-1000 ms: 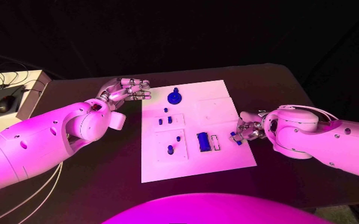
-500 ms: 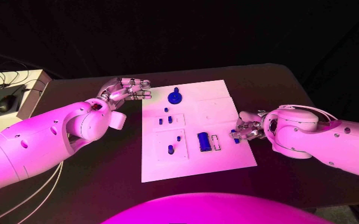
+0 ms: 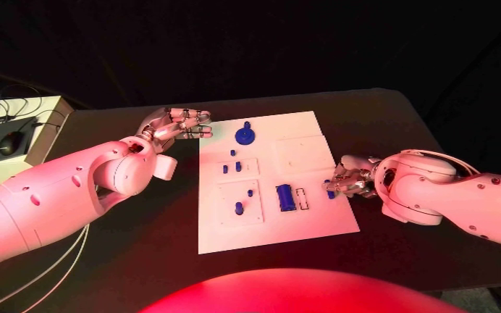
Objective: Assemble the parts on the task board
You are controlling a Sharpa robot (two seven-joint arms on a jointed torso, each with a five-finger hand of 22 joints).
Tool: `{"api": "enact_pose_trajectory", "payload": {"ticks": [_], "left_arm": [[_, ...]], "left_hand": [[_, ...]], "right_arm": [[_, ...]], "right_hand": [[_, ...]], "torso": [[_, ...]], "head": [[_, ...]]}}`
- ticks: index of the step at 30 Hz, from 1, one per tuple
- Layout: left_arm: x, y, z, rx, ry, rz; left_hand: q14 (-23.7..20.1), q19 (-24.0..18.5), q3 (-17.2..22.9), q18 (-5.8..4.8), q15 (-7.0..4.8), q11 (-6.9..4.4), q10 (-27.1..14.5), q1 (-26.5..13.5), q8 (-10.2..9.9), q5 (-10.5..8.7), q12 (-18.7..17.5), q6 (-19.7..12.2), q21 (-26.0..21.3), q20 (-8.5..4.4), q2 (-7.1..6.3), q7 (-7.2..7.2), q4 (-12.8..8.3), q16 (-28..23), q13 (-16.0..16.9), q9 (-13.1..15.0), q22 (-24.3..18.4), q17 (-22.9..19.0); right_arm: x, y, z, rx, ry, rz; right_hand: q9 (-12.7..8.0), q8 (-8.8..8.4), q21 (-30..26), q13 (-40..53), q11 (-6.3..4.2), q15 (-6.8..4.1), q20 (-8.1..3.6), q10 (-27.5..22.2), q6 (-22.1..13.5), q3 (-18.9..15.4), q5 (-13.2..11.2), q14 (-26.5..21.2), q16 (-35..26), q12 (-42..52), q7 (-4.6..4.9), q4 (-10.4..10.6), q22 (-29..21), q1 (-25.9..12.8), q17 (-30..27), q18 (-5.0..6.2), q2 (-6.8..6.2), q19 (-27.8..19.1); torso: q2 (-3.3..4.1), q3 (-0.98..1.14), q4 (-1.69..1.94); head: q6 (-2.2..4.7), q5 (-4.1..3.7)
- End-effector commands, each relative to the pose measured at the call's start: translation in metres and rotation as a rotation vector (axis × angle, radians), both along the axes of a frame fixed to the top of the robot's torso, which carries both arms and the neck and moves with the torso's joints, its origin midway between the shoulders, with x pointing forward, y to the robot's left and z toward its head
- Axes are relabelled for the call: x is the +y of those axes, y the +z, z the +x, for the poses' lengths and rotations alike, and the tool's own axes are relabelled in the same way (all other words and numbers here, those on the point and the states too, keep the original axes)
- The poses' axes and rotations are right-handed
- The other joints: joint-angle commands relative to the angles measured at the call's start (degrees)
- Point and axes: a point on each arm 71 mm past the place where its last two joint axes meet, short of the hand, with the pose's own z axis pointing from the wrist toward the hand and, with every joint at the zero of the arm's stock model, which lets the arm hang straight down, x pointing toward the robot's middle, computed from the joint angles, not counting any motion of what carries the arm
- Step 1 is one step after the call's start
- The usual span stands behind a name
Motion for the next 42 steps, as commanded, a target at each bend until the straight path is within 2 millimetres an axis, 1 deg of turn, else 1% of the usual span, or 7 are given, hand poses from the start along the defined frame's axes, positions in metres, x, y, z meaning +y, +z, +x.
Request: {"api": "enact_pose_trajectory", "payload": {"ticks": [1,24,26,29,33,37,42], "left_arm": [[-0.002,0.0,-0.001,-0.002,-0.016,-0.013],[-0.002,0.0,-0.001,0.0,-0.02,-0.014],[-0.002,0.0,-0.001,0.0,-0.019,-0.013],[-0.001,0.0,-0.001,0.0,-0.018,-0.012],[-0.001,0.0,-0.001,0.001,-0.016,-0.011],[-0.001,0.0,-0.001,0.001,-0.016,-0.011],[-0.002,0.0,-0.001,0.001,-0.017,-0.012]], "left_hand": [[-0.47,0.04,0.39,-0.46,-0.05,-0.02,-0.4,-0.02,0.01,0.25,-0.07,-0.33,0.17,0.03,0.24,0.04,-0.06,-0.08,-0.06,0.07,-0.02,0.02],[-0.48,0.02,0.43,-0.48,-0.02,0.02,-0.42,-0.16,0.0,0.25,-0.08,-0.34,0.18,0.03,0.17,0.05,-0.01,-0.08,-0.06,0.06,-0.01,0.01],[-0.48,0.02,0.43,-0.48,-0.02,0.02,-0.42,-0.16,0.0,0.25,-0.08,-0.34,0.18,0.03,0.17,0.05,-0.01,-0.08,-0.06,0.06,-0.01,0.01],[-0.48,0.02,0.43,-0.48,-0.02,0.02,-0.42,-0.17,0.0,0.25,-0.08,-0.34,0.18,0.03,0.17,0.05,-0.01,-0.08,-0.06,0.06,-0.01,0.01],[-0.47,0.01,0.72,-0.48,-0.03,0.01,-0.41,-0.36,0.01,0.25,-0.07,-0.35,0.18,0.04,0.05,0.04,0.02,-0.07,-0.06,0.07,0.01,0.0],[-0.47,0.01,0.72,-0.48,-0.03,0.01,-0.41,-0.36,0.01,0.25,-0.07,-0.35,0.18,0.04,0.05,0.04,0.02,-0.07,-0.06,0.07,0.01,0.0],[-0.47,0.01,0.72,-0.48,-0.03,0.01,-0.41,-0.36,0.01,0.25,-0.07,-0.35,0.18,0.04,0.05,0.04,0.02,-0.07,-0.06,0.07,0.01,0.0]], "right_arm": [[0.005,0.005,-0.001,0.01,-0.073,0.153],[0.019,0.017,-0.004,0.019,-0.05,0.197],[0.017,0.017,-0.005,0.022,-0.069,0.188],[0.009,0.017,-0.005,0.037,-0.105,0.167],[-0.002,0.018,-0.004,0.045,-0.14,0.144],[-0.01,0.017,-0.002,0.05,-0.159,0.125],[-0.016,0.015,0.0,0.046,-0.176,0.104]], "right_hand": [[0.12,0.29,0.13,0.13,-0.31,-0.08,-0.07,0.61,0.47,15.45,0.44,0.1,-0.25,0.06,-0.17,-15.54,7.83,0.91,-0.14,-0.15,-0.21,1.51],[0.02,0.07,0.24,0.05,-0.35,-0.11,-0.09,0.67,0.52,13.98,0.59,0.13,-0.2,-0.11,-0.25,-15.69,7.8,1.42,-0.17,-0.15,-0.99,1.45],[-0.57,-0.66,-0.08,-0.08,-0.37,0.06,-0.03,0.75,0.13,9.56,0.99,0.08,-0.34,-0.27,-0.49,-15.6,7.72,1.25,-0.31,-0.14,-2.18,1.42],[-3.69,-3.48,-3.02,-1.37,0.5,0.59,0.27,-1.43,0.26,-5.36,-0.55,-0.25,-1.5,-2.68,0.33,-12.72,7.03,1.91,-1.34,0.11,-5.26,0.87],[-7.42,-7.35,-8.68,-2.75,1.62,1.19,1.21,-2.82,0.65,-19.36,-0.46,-0.58,-3.56,-3.16,1.54,-9.03,5.87,5.69,-2.52,0.94,-5.32,0.22],[-7.95,-8.39,-11.95,-3.71,1.66,1.5,1.46,-3.3,0.51,-23.67,2.85,-0.61,-4.4,-2.99,1.99,-6.4,5.4,6.43,-2.27,1.22,-6.41,0.13],[-7.96,-8.61,-12.67,-4.5,1.56,1.37,1.43,-3.35,1.06,-25.26,6.01,-0.32,-4.72,-2.35,1.83,-5.07,5.71,7.47,-1.37,1.14,-5.33,0.64]], "torso": [[-0.02,0.0,-0.05],[0.01,0.0,-0.02],[0.01,0.0,-0.02],[-0.04,-0.01,0.0],[-0.06,-0.02,-0.08],[-0.09,-0.04,-0.06],[-0.04,-0.03,-0.1]], "head": [[-0.07,0.21],[-0.08,0.29],[-0.08,0.29],[-0.05,0.33],[-0.12,0.43],[-0.06,0.38],[0.07,0.24]]}}
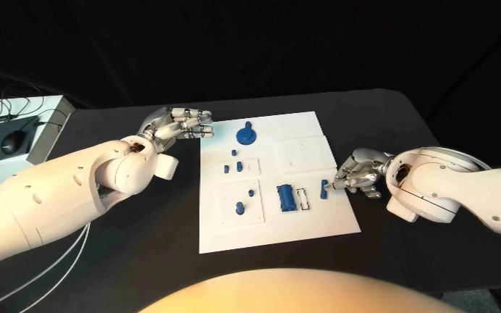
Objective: Assemble the parts on the task board
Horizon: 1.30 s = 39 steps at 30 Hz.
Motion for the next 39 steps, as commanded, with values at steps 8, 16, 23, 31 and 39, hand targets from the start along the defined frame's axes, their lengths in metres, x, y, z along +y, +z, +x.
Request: {"api": "enact_pose_trajectory", "payload": {"ticks": [8,16,23,31,39], "left_arm": [[-0.003,0.0,-0.001,0.0,-0.017,-0.013],[-0.002,0.0,-0.001,0.001,-0.016,-0.011],[-0.001,0.0,-0.001,0.003,-0.014,-0.01],[-0.001,0.0,-0.001,0.003,-0.014,-0.009],[-0.001,0.0,-0.001,0.004,-0.015,-0.01]], "left_hand": [[-0.44,0.03,0.27,-0.48,-0.02,0.01,-0.4,-0.57,0.01,0.25,-0.07,-0.33,0.19,0.06,0.06,0.03,0.18,-0.07,-0.05,0.07,0.01,0.01],[-0.43,0.06,0.32,-0.47,-0.02,-0.01,-0.39,-0.77,0.01,0.27,-0.07,-0.33,0.18,0.07,0.32,0.0,0.51,-0.07,-0.05,0.07,0.0,0.02],[-0.42,0.06,0.39,-0.46,-0.02,-0.02,-0.38,-0.71,0.01,0.32,-0.07,-0.31,0.18,0.07,0.42,-0.02,0.6,-0.07,-0.05,0.07,-0.01,0.03],[-0.42,0.06,0.45,-0.45,-0.03,-0.02,-0.39,-0.64,0.01,0.32,-0.06,-0.31,0.17,0.07,0.44,-0.02,0.65,-0.07,-0.05,0.07,-0.01,0.03],[-0.42,0.06,0.48,-0.45,-0.03,-0.02,-0.39,-0.6,0.01,0.32,-0.06,-0.32,0.17,0.06,0.45,-0.02,0.68,-0.07,-0.05,0.07,-0.02,0.03]], "right_arm": [[-0.003,-0.012,0.009,0.023,-0.02,-0.053],[0.007,-0.025,0.008,0.04,-0.009,-0.051],[0.016,-0.027,0.004,0.049,0.02,-0.044],[0.024,-0.027,0.0,0.049,0.069,-0.055],[0.03,-0.027,-0.001,0.035,0.107,-0.076]], "right_hand": [[0.31,0.19,1.7,-0.56,-0.72,-0.18,0.05,0.18,1.63,-1.6,2.29,0.77,0.61,0.92,-0.74,-0.7,6.22,0.15,1.77,0.13,2.74,1.2],[-2.97,-0.66,3.23,-0.58,-0.85,-0.27,-0.12,0.62,2.9,-1.8,2.63,0.89,1.18,0.86,-0.92,-0.38,6.47,-1.51,2.47,-0.07,4.04,1.27],[-5.8,-0.45,3.8,-0.37,-0.75,-0.22,-0.07,0.71,3.26,-2.14,2.58,0.91,1.4,0.7,-0.83,0.75,6.49,-3.67,2.7,-0.06,3.85,1.11],[-7.69,-0.41,4.19,-0.29,-0.78,-0.23,-0.09,0.86,3.74,-1.75,2.55,0.89,1.43,0.47,-0.87,0.51,6.54,-3.46,2.79,-0.1,3.85,1.01],[-8.1,-0.27,4.38,-0.21,-0.85,-0.32,-0.13,0.84,3.79,-0.7,2.45,0.9,1.5,0.4,-0.93,-1.57,6.55,-1.97,2.92,-0.13,4.28,0.97]], "torso": [[0.13,0.01,0.11],[0.09,0.03,0.1],[0.09,0.03,0.05],[0.07,0.04,0.05],[0.08,0.02,0.06]], "head": [[0.3,-0.29],[0.08,-0.16],[-0.07,-0.03],[-0.11,-0.05],[-0.14,-0.17]]}}
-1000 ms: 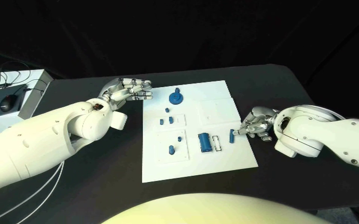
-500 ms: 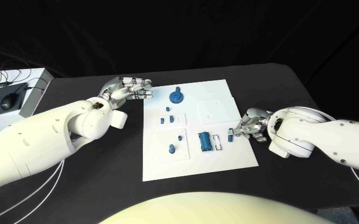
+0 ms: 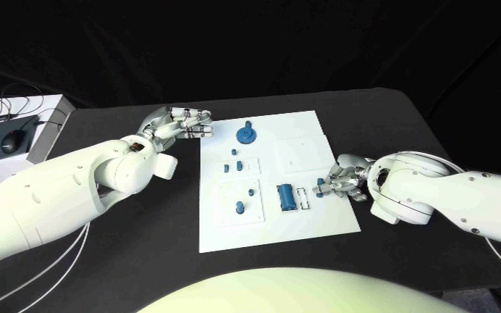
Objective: Assemble the parts on the task board
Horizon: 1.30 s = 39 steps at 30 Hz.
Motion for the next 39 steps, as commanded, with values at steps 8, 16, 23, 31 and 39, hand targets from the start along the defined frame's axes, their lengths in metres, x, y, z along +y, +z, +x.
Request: {"api": "enact_pose_trajectory", "payload": {"ticks": [8,16,23,31,39], "left_arm": [[-0.002,0.0,-0.001,0.001,-0.015,-0.011],[-0.002,0.0,-0.001,0.002,-0.016,-0.011],[-0.002,0.0,-0.001,0.003,-0.016,-0.011],[-0.001,0.0,-0.001,0.005,-0.016,-0.01],[-0.002,0.0,-0.001,0.007,-0.018,-0.01]], "left_hand": [[-0.42,0.08,0.32,-0.44,-0.03,-0.02,-0.4,-0.26,0.01,0.35,-0.07,-0.3,0.18,0.05,0.53,-0.02,0.56,-0.07,-0.06,0.07,-0.02,0.03],[-0.44,0.07,0.39,-0.44,-0.03,-0.02,-0.42,-0.34,0.01,0.35,-0.07,-0.32,0.17,0.06,0.67,-0.02,0.76,-0.07,-0.05,0.07,-0.02,0.03],[-0.45,0.06,0.48,-0.44,-0.02,-0.02,-0.44,-0.42,0.01,0.37,-0.07,-0.33,0.16,0.07,0.84,-0.03,1.03,-0.07,-0.05,0.07,-0.03,0.04],[-0.45,0.07,0.59,-0.43,-0.02,-0.01,-0.48,-0.4,0.02,0.4,-0.08,-0.33,0.16,0.07,1.01,-0.04,1.25,-0.07,-0.06,0.07,-0.04,0.04],[-0.5,0.04,0.69,-0.43,-0.01,0.01,-0.49,-0.31,0.01,0.43,-0.07,-0.36,0.14,0.08,1.0,-0.02,1.32,-0.08,-0.05,0.07,-0.05,0.03]], "right_arm": [[0.0,-0.005,0.002,-0.032,0.066,-0.087],[0.005,-0.007,0.008,-0.045,0.088,-0.111],[0.009,-0.008,0.01,-0.055,0.107,-0.125],[0.01,-0.01,0.011,-0.045,0.134,-0.148],[0.01,-0.017,0.012,0.013,0.152,-0.153]], "right_hand": [[-7.62,0.12,0.67,0.14,-0.2,-0.3,-0.23,0.29,0.15,3.98,-3.29,0.43,0.39,-0.3,-0.07,-2.82,6.65,2.25,0.32,-0.13,0.85,0.99],[-8.15,0.19,0.63,0.21,-0.21,-0.25,-0.23,0.1,-0.02,12.77,-3.64,0.4,0.28,-0.46,-0.09,-5.31,6.63,0.34,0.53,-0.16,-0.97,0.92],[-8.05,0.22,0.4,0.27,-0.09,-0.19,-0.19,-0.04,-0.3,13.36,-3.81,0.41,0.22,-0.43,0.09,-5.2,6.58,-0.64,0.59,-0.12,-1.67,0.87],[-8.96,-0.38,-0.89,0.25,0.34,0.13,0.12,-0.96,-1.35,14.54,-2.54,0.21,-0.23,-0.46,0.73,-4.81,6.35,-1.15,0.65,0.08,-2.18,0.55],[-15.21,-0.49,-1.15,-0.28,0.53,0.26,0.26,-1.68,-1.71,25.53,-2.24,0.26,0.02,-0.86,1.55,-10.75,6.36,1.12,1.53,0.18,-1.86,0.42]], "torso": [[-0.03,-0.01,0.05],[0.02,-0.02,0.05],[0.01,-0.02,0.05],[-0.02,-0.01,0.06],[0.0,0.01,0.03]], "head": [[0.0,-0.11],[-0.02,-0.14],[-0.03,-0.12],[-0.04,-0.05],[0.0,0.02]]}}
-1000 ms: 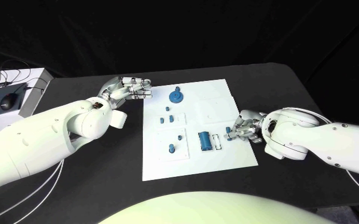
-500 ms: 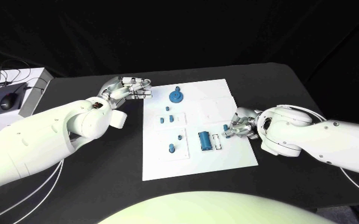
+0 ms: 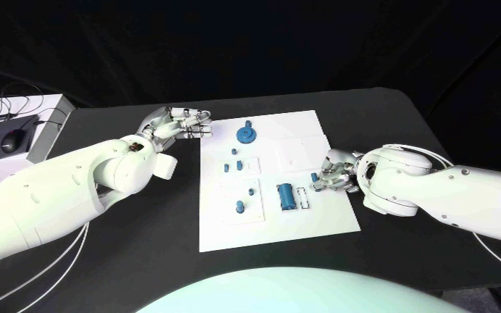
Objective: Assemble the parts on the task board
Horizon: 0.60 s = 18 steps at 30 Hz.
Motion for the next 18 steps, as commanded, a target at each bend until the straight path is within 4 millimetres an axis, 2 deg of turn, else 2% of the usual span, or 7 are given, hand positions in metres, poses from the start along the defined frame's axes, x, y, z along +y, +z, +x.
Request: {"api": "enact_pose_trajectory", "payload": {"ticks": [1,7,18], "left_arm": [[-0.0023,0.0004,-0.0009,0.001,-0.017,-0.013],[-0.0021,0.0002,-0.0008,0.001,-0.017,-0.012],[-0.0025,0.0,-0.0007,0.003,-0.018,-0.012]], "left_hand": [[-0.5,0.04,0.07,-0.44,-0.01,0.01,-0.49,0.14,0.01,0.2,-0.07,-0.36,0.14,0.08,0.55,-0.02,0.36,-0.08,-0.06,0.07,-0.05,0.04],[-0.49,0.04,0.21,-0.44,-0.01,0.0,-0.5,0.18,0.02,0.2,-0.07,-0.35,0.15,0.08,0.61,-0.03,0.48,-0.08,-0.06,0.08,-0.06,0.04],[-0.5,0.04,0.47,-0.43,-0.02,-0.01,-0.49,0.43,0.02,0.24,-0.07,-0.35,0.16,0.04,0.62,-0.01,0.41,-0.07,-0.06,0.07,-0.05,0.03]], "right_arm": [[-0.0066,-0.0167,-0.006,0.09,0.013,-0.063],[-0.0076,-0.02,-0.0068,0.115,0.005,-0.054],[-0.0122,-0.0187,-0.0093,0.124,-0.068,0.023]], "right_hand": [[-24.81,-0.99,-0.21,-0.2,-0.08,0.46,0.26,-0.44,-1.68,7.68,0.61,0.05,0.01,-0.46,1.25,-7.04,6.33,2.05,0.15,0.23,0.98,0.4],[-25.1,-0.57,0.32,-0.7,-0.01,0.51,0.32,-0.27,-1.58,10.76,0.52,0.09,0.11,-0.73,1.42,-9.89,6.42,2.13,0.58,0.31,1.73,0.35],[-24.09,0.36,2.03,-1.06,-0.32,0.34,0.19,0.52,-0.95,9.66,0.4,0.32,0.35,-0.72,1.01,-10.8,6.67,3.48,1.16,0.23,2.2,0.52]], "torso": [[0.0,0.05,-0.01],[0.0,0.06,-0.05],[0.02,0.07,-0.03]], "head": [[-0.02,0.06],[-0.06,0.09],[0.03,0.09]]}}
